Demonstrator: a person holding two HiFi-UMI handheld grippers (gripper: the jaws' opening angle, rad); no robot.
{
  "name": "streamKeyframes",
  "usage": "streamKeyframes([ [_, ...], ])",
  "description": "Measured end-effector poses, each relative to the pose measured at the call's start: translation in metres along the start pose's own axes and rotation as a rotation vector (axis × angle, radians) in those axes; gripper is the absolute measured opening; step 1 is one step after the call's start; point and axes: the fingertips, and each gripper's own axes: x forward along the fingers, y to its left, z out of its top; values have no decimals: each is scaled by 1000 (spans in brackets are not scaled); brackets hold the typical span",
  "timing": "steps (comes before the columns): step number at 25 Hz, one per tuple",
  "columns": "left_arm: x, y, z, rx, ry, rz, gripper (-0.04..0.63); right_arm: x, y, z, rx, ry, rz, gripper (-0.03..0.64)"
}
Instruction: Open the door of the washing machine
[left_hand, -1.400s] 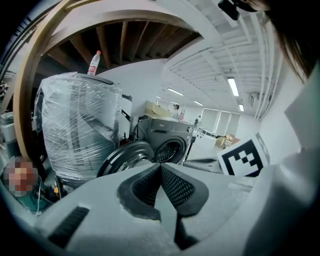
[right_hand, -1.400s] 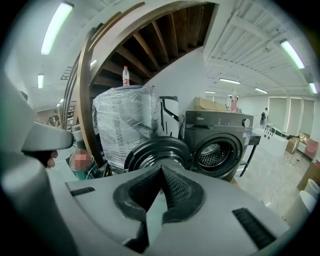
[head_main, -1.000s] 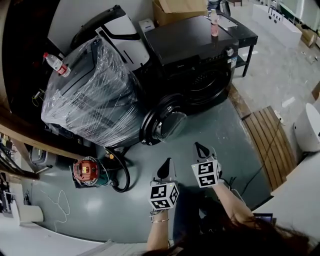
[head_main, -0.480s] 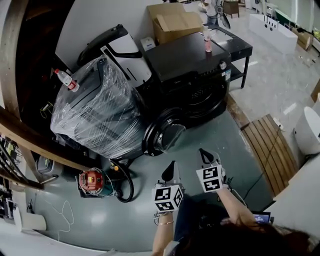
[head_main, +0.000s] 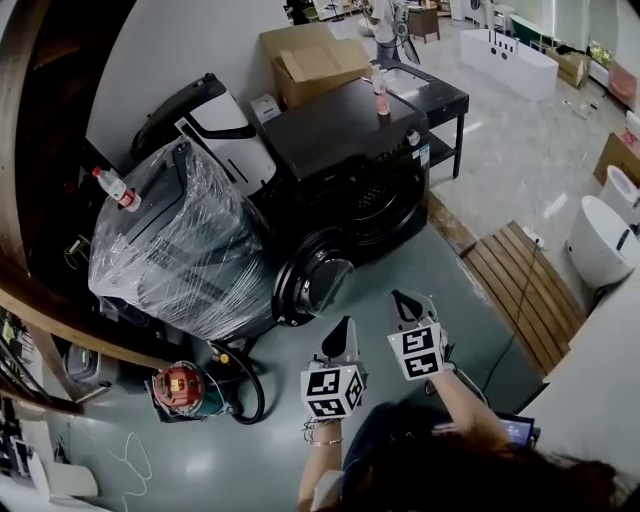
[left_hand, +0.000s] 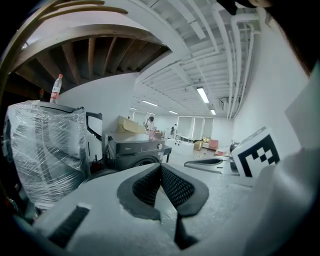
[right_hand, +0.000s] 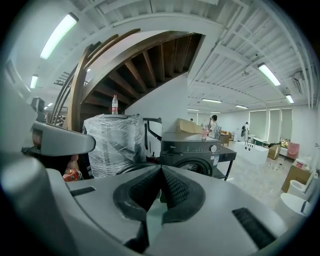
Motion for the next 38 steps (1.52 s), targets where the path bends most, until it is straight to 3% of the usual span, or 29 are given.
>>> streamKeyframes([
  [11, -17, -4, 33, 16, -18, -68, 12, -37, -5, 33, 17, -33, -87, 0],
  [18, -23, -18, 45, 37, -29, -107, 12, -60, -11, 53, -34, -72, -135, 0],
  [25, -21, -23, 65, 45, -55, -129, 12, -75, -22, 78, -12, -124, -154, 0],
  [38, -19, -35, 79, 49, -77, -129, 12, -88, -32, 79, -9, -142, -148, -1],
])
